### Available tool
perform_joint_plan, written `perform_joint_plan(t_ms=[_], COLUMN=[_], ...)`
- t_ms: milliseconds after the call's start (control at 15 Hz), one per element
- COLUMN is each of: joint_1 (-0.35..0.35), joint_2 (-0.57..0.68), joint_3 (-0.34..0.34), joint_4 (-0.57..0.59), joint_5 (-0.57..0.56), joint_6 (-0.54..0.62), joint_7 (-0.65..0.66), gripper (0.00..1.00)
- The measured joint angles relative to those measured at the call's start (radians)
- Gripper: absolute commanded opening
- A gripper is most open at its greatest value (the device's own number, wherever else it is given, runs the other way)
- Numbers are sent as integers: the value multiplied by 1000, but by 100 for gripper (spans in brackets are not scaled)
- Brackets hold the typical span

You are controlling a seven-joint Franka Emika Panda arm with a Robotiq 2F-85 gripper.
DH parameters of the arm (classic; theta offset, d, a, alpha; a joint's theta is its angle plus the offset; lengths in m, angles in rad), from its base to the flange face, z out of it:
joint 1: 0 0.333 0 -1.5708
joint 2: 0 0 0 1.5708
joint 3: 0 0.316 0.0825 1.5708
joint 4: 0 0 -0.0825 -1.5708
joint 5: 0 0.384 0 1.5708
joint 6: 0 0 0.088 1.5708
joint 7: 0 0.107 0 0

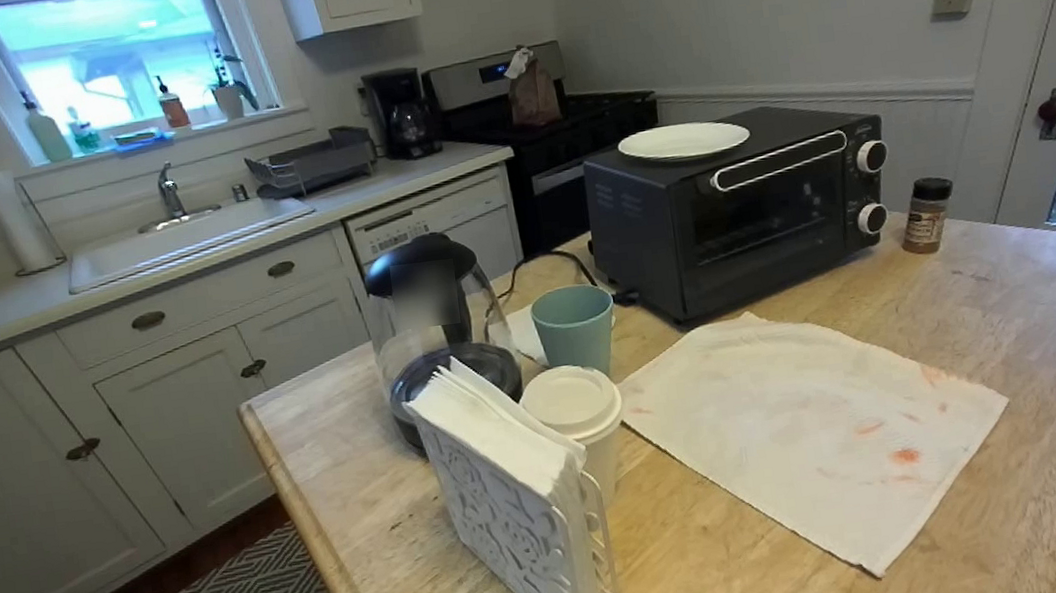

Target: Put the container with a black lid on the white plate on top of the microwave

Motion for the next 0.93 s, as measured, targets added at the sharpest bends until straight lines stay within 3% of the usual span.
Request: perform_joint_plan(t_ms=[267, 467, 800, 933], joint_1=[56, 83, 84, 77], joint_2=[207, 344, 382, 386], joint_3=[-47, -42, -43, -30], joint_4=[143, 222, 247, 238], joint_5=[87, 151, 159, 159], joint_6=[179, 199, 199, 253], joint_7=[1, 1, 0, -4], gripper=[100, 100, 100, 100])
